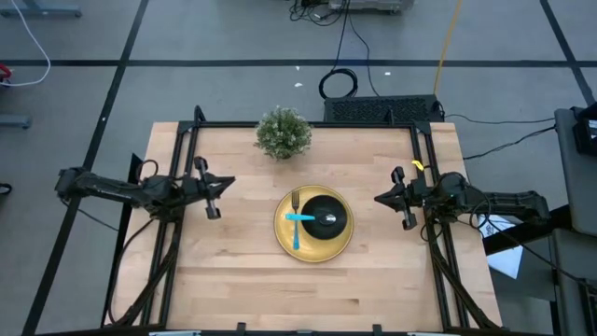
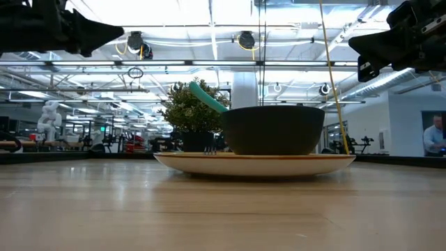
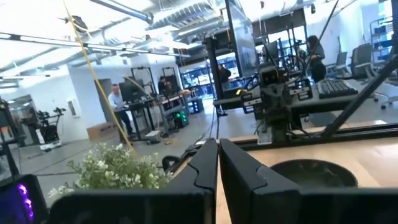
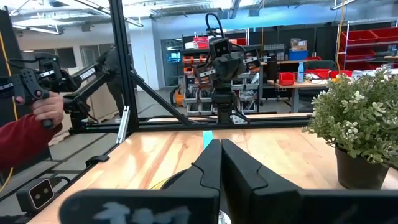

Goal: Set table place
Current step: Return to Home Position

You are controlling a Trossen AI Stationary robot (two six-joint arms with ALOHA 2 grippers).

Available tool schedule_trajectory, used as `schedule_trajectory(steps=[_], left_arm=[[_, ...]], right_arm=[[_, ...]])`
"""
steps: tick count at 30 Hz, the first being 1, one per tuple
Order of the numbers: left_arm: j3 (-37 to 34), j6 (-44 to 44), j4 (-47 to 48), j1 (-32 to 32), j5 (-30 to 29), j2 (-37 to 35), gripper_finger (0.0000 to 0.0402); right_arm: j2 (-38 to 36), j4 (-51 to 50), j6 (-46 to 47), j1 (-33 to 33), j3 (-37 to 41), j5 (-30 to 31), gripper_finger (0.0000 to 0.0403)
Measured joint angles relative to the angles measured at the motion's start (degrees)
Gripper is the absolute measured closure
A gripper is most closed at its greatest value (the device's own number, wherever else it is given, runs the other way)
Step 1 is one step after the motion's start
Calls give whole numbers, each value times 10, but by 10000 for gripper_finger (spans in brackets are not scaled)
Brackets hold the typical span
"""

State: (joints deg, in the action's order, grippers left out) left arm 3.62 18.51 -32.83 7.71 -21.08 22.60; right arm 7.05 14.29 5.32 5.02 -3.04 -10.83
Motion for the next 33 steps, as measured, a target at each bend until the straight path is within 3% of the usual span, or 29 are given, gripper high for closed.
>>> schedule_trajectory(steps=[4,11,18,26,33], left_arm=[[0,-1,45,12,5,-42,378],[0,-11,115,23,86,-103,378],[0,-35,165,23,121,-137,378],[0,-28,223,23,122,-189,378],[0,-94,316,22,126,-213,378]], right_arm=[[0,0,0,0,0,0,403],[0,0,0,0,0,0,403],[0,5,1,0,0,0,403],[0,4,11,0,0,0,403],[0,3,20,0,0,0,403]])
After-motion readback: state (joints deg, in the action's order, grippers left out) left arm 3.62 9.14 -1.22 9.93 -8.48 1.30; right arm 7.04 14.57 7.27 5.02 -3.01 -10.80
